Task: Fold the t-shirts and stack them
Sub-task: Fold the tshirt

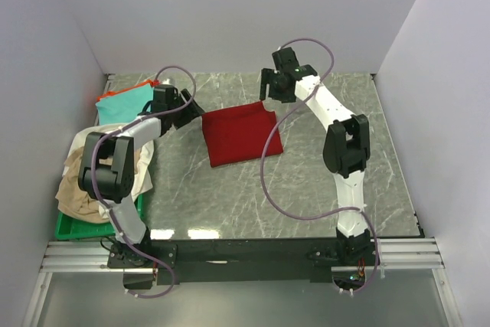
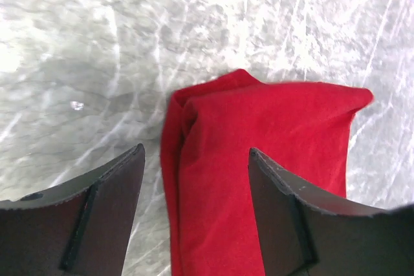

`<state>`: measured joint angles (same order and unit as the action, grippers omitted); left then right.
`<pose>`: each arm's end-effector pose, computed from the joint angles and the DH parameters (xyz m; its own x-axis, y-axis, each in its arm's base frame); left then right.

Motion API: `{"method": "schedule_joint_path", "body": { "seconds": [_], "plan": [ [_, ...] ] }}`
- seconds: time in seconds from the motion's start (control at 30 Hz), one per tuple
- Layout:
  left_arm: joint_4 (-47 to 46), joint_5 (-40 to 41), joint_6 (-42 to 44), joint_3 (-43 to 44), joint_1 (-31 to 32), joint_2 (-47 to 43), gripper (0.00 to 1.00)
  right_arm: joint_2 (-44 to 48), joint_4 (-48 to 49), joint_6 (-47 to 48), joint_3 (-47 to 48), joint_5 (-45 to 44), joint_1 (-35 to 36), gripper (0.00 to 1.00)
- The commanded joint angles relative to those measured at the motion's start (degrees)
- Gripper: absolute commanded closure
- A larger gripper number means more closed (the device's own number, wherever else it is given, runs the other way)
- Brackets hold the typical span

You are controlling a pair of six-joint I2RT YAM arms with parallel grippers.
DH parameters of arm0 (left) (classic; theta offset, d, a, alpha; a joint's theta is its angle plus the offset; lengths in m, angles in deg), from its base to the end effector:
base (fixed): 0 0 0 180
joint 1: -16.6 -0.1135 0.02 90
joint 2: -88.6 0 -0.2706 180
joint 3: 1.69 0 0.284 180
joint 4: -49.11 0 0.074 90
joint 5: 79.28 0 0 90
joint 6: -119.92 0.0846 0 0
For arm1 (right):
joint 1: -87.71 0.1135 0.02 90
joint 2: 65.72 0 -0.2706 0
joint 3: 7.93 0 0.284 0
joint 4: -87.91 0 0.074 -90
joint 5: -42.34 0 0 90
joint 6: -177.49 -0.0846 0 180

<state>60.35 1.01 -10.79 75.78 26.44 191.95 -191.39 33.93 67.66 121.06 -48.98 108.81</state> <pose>0.4542 -0.0933 0.1578 -0.6470 -0.5403 -0.5380 -0.1597 0.7860 -0.5972 0.5249 0.2004 0.2271 -0.7962 0.0563 -0.6024 -0.0810 0.9768 0.1983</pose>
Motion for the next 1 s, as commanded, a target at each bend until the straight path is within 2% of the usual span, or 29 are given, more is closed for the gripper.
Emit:
{"method": "schedule_joint_path", "body": {
  "seconds": [0.0,0.17,0.47,0.73,0.97],
  "plan": [
    [0.77,3.04,1.86,0.12,0.09,-4.73,0.30,6.91,1.69,2.17,-1.54,-0.26,-0.36,0.16],
    [-1.94,0.59,2.30,-6.90,0.09,-8.78,0.29,15.87,8.63,1.47,-13.15,5.87,0.08,0.18],
    [-11.25,-6.97,2.21,-16.83,0.09,-10.10,0.28,22.57,15.40,-0.55,-28.54,11.33,4.91,0.23],
    [-23.47,-15.77,-0.07,-23.70,0.17,-8.09,0.26,20.38,20.07,-2.40,-34.70,18.89,6.50,0.24],
    [-31.47,-20.25,-4.63,-25.63,0.09,-3.60,0.23,16.60,20.86,-2.49,-36.11,20.39,6.49,0.25]
  ]
}}
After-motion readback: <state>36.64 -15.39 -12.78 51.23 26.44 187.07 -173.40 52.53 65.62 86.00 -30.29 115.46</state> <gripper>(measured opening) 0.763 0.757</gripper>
